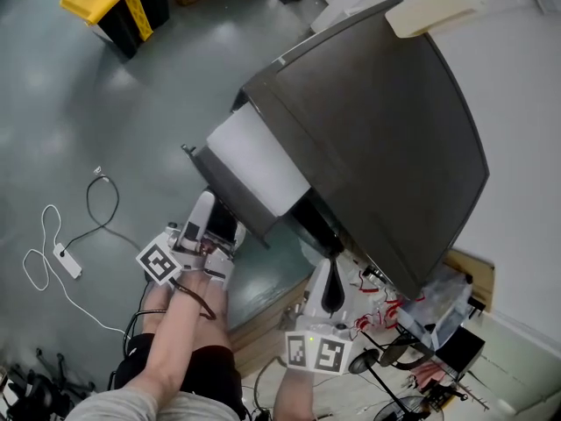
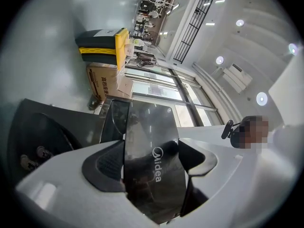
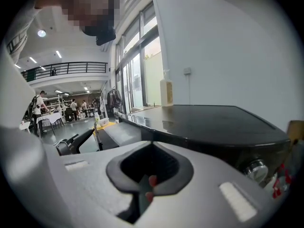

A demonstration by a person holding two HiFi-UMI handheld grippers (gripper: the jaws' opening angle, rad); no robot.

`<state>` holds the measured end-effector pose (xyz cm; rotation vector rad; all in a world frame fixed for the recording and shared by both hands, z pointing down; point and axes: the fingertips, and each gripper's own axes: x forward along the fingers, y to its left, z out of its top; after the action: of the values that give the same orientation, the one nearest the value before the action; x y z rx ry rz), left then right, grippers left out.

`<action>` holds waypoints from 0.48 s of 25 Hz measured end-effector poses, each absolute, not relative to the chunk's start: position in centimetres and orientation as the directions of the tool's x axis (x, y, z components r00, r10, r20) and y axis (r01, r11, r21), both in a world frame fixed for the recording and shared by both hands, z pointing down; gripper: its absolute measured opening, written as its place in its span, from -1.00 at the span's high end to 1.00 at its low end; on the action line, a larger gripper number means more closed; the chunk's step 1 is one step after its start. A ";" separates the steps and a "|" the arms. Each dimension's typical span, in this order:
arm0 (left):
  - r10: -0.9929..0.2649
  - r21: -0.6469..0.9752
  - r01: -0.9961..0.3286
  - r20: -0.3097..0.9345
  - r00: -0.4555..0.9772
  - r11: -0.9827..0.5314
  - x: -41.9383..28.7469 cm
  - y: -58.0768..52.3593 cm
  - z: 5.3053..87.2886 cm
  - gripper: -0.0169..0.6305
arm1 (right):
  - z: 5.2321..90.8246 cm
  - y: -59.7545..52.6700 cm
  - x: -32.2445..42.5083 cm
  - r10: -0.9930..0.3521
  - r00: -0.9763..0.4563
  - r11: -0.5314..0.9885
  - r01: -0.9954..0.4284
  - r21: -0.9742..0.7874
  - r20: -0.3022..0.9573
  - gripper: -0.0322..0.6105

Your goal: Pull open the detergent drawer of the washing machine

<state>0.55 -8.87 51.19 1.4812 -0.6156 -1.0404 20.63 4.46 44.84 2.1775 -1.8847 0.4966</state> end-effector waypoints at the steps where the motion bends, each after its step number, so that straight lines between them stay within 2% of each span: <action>1: -0.845 0.964 0.179 -0.259 0.467 -0.196 0.3 -8.6 51.2 -0.18 | 44.9 4.7 20.4 -0.912 0.121 -0.155 -0.986 -0.056 0.391 0.89; 12: -0.845 0.962 0.180 -0.266 0.463 -0.204 -2.2 -6.2 50.9 -0.18 | 45.2 6.2 18.5 -0.912 0.134 -0.171 -0.983 -0.062 0.388 0.89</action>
<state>-2.20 -6.21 50.94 1.4870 -0.6139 -1.0472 18.53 6.16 45.19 2.1984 -1.8734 0.5050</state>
